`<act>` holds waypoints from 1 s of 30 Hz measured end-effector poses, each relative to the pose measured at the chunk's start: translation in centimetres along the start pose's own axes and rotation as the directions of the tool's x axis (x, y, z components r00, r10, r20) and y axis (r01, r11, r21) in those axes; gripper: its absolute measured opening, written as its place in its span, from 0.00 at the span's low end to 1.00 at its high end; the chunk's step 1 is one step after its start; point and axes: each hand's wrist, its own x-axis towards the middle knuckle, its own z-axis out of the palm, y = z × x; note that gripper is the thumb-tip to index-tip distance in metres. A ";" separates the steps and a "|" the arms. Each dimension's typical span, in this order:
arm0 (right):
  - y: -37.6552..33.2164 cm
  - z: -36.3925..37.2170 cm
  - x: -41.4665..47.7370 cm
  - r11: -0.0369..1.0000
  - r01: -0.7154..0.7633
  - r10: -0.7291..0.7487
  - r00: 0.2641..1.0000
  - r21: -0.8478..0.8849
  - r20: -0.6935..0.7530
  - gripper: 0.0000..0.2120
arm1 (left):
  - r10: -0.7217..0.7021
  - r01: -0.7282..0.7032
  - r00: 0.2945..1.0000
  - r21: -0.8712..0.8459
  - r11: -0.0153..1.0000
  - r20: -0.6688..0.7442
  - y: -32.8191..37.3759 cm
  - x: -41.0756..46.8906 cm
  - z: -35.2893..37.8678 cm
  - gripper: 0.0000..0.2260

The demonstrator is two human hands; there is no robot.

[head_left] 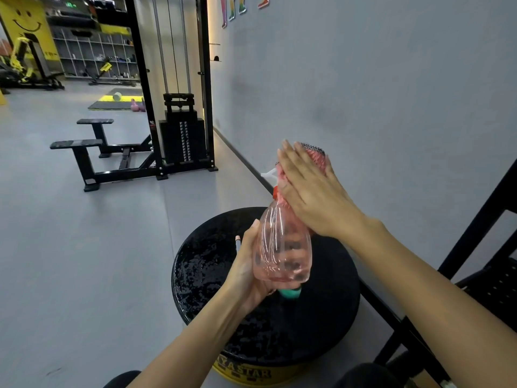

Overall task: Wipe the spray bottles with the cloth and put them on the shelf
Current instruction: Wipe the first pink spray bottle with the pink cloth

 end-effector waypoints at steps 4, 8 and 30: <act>0.6 -0.4 1.3 0.996 -0.082 0.081 0.996 -0.020 -0.033 0.27 | 0.001 -0.001 1.000 0.018 1.000 0.028 -0.2 -0.4 0.2 0.29; -0.1 0.2 0.6 0.999 -0.039 0.038 0.999 0.034 0.032 0.27 | 0.040 -0.049 0.994 0.078 0.996 0.106 -0.1 -0.6 0.1 0.32; -1.8 -1.1 0.5 0.980 0.187 -0.176 0.975 -0.071 0.134 0.25 | 0.024 -0.047 0.976 0.103 0.994 0.217 0.3 -0.6 0.1 0.31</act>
